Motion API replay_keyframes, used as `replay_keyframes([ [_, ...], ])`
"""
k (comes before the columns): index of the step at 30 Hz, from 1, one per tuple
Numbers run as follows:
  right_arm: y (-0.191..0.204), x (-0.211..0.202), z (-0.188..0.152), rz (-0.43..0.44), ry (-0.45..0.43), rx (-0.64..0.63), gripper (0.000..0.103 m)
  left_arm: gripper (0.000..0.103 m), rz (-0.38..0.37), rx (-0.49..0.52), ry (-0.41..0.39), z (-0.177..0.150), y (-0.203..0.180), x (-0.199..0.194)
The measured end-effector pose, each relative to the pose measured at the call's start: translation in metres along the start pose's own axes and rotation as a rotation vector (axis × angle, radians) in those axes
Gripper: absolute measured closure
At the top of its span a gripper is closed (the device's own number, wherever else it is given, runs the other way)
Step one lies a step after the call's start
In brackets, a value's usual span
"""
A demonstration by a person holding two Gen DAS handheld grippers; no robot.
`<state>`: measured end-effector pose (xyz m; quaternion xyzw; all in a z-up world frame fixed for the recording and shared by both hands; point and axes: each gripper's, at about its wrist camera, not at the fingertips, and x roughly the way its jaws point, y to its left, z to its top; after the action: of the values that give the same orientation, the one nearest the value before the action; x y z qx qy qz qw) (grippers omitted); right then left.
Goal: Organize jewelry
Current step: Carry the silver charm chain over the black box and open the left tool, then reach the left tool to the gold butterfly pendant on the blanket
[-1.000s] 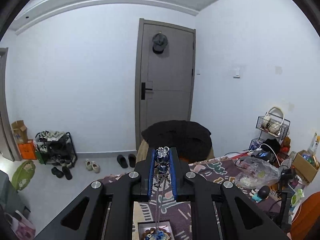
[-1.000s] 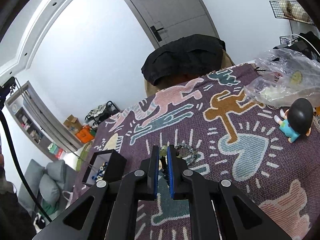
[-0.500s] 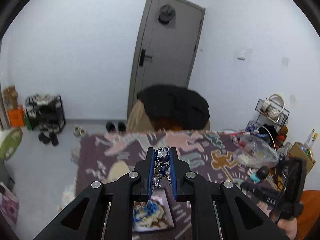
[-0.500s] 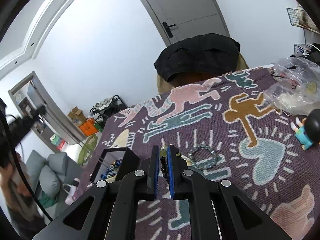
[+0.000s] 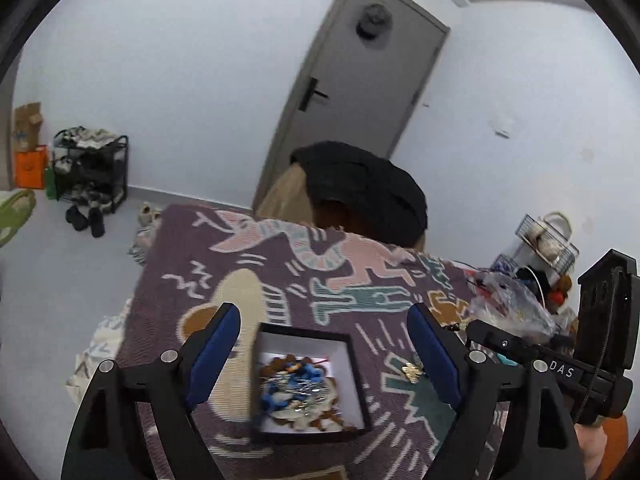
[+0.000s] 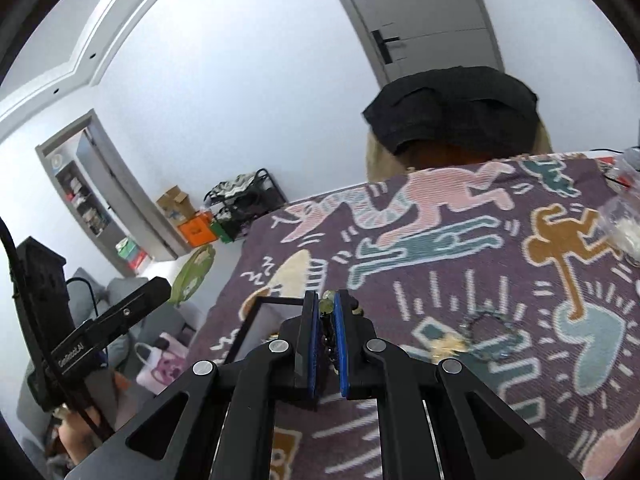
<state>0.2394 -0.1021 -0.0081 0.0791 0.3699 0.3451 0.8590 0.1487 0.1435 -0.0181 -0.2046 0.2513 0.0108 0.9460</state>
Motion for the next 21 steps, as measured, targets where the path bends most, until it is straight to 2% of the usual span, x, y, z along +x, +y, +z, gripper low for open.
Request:
replay_keyframes([
  [10,0.052,0.035,0.000,0.103,0.049,-0.056,0.093,0.017,0.055,-0.052,0.004,-0.003,0.040,-0.011],
  [12,0.051,0.044,-0.002,0.125,0.081,-0.034,0.075,0.017,0.061,-0.053,0.006,-0.003,0.042,-0.013],
  [13,0.047,0.048,-0.003,0.124,0.103,-0.009,0.049,0.017,0.061,-0.052,0.007,-0.003,0.042,-0.013],
  [14,0.042,0.049,-0.004,0.119,0.107,0.013,0.036,0.017,0.058,-0.050,0.007,-0.003,0.041,-0.014],
  [16,0.031,0.044,-0.008,0.111,0.082,0.047,0.036,0.016,0.050,-0.044,0.003,-0.002,0.039,-0.014],
  [21,0.000,0.031,-0.010,0.052,0.084,0.102,0.036,0.012,0.036,-0.026,0.001,-0.001,0.022,-0.009],
])
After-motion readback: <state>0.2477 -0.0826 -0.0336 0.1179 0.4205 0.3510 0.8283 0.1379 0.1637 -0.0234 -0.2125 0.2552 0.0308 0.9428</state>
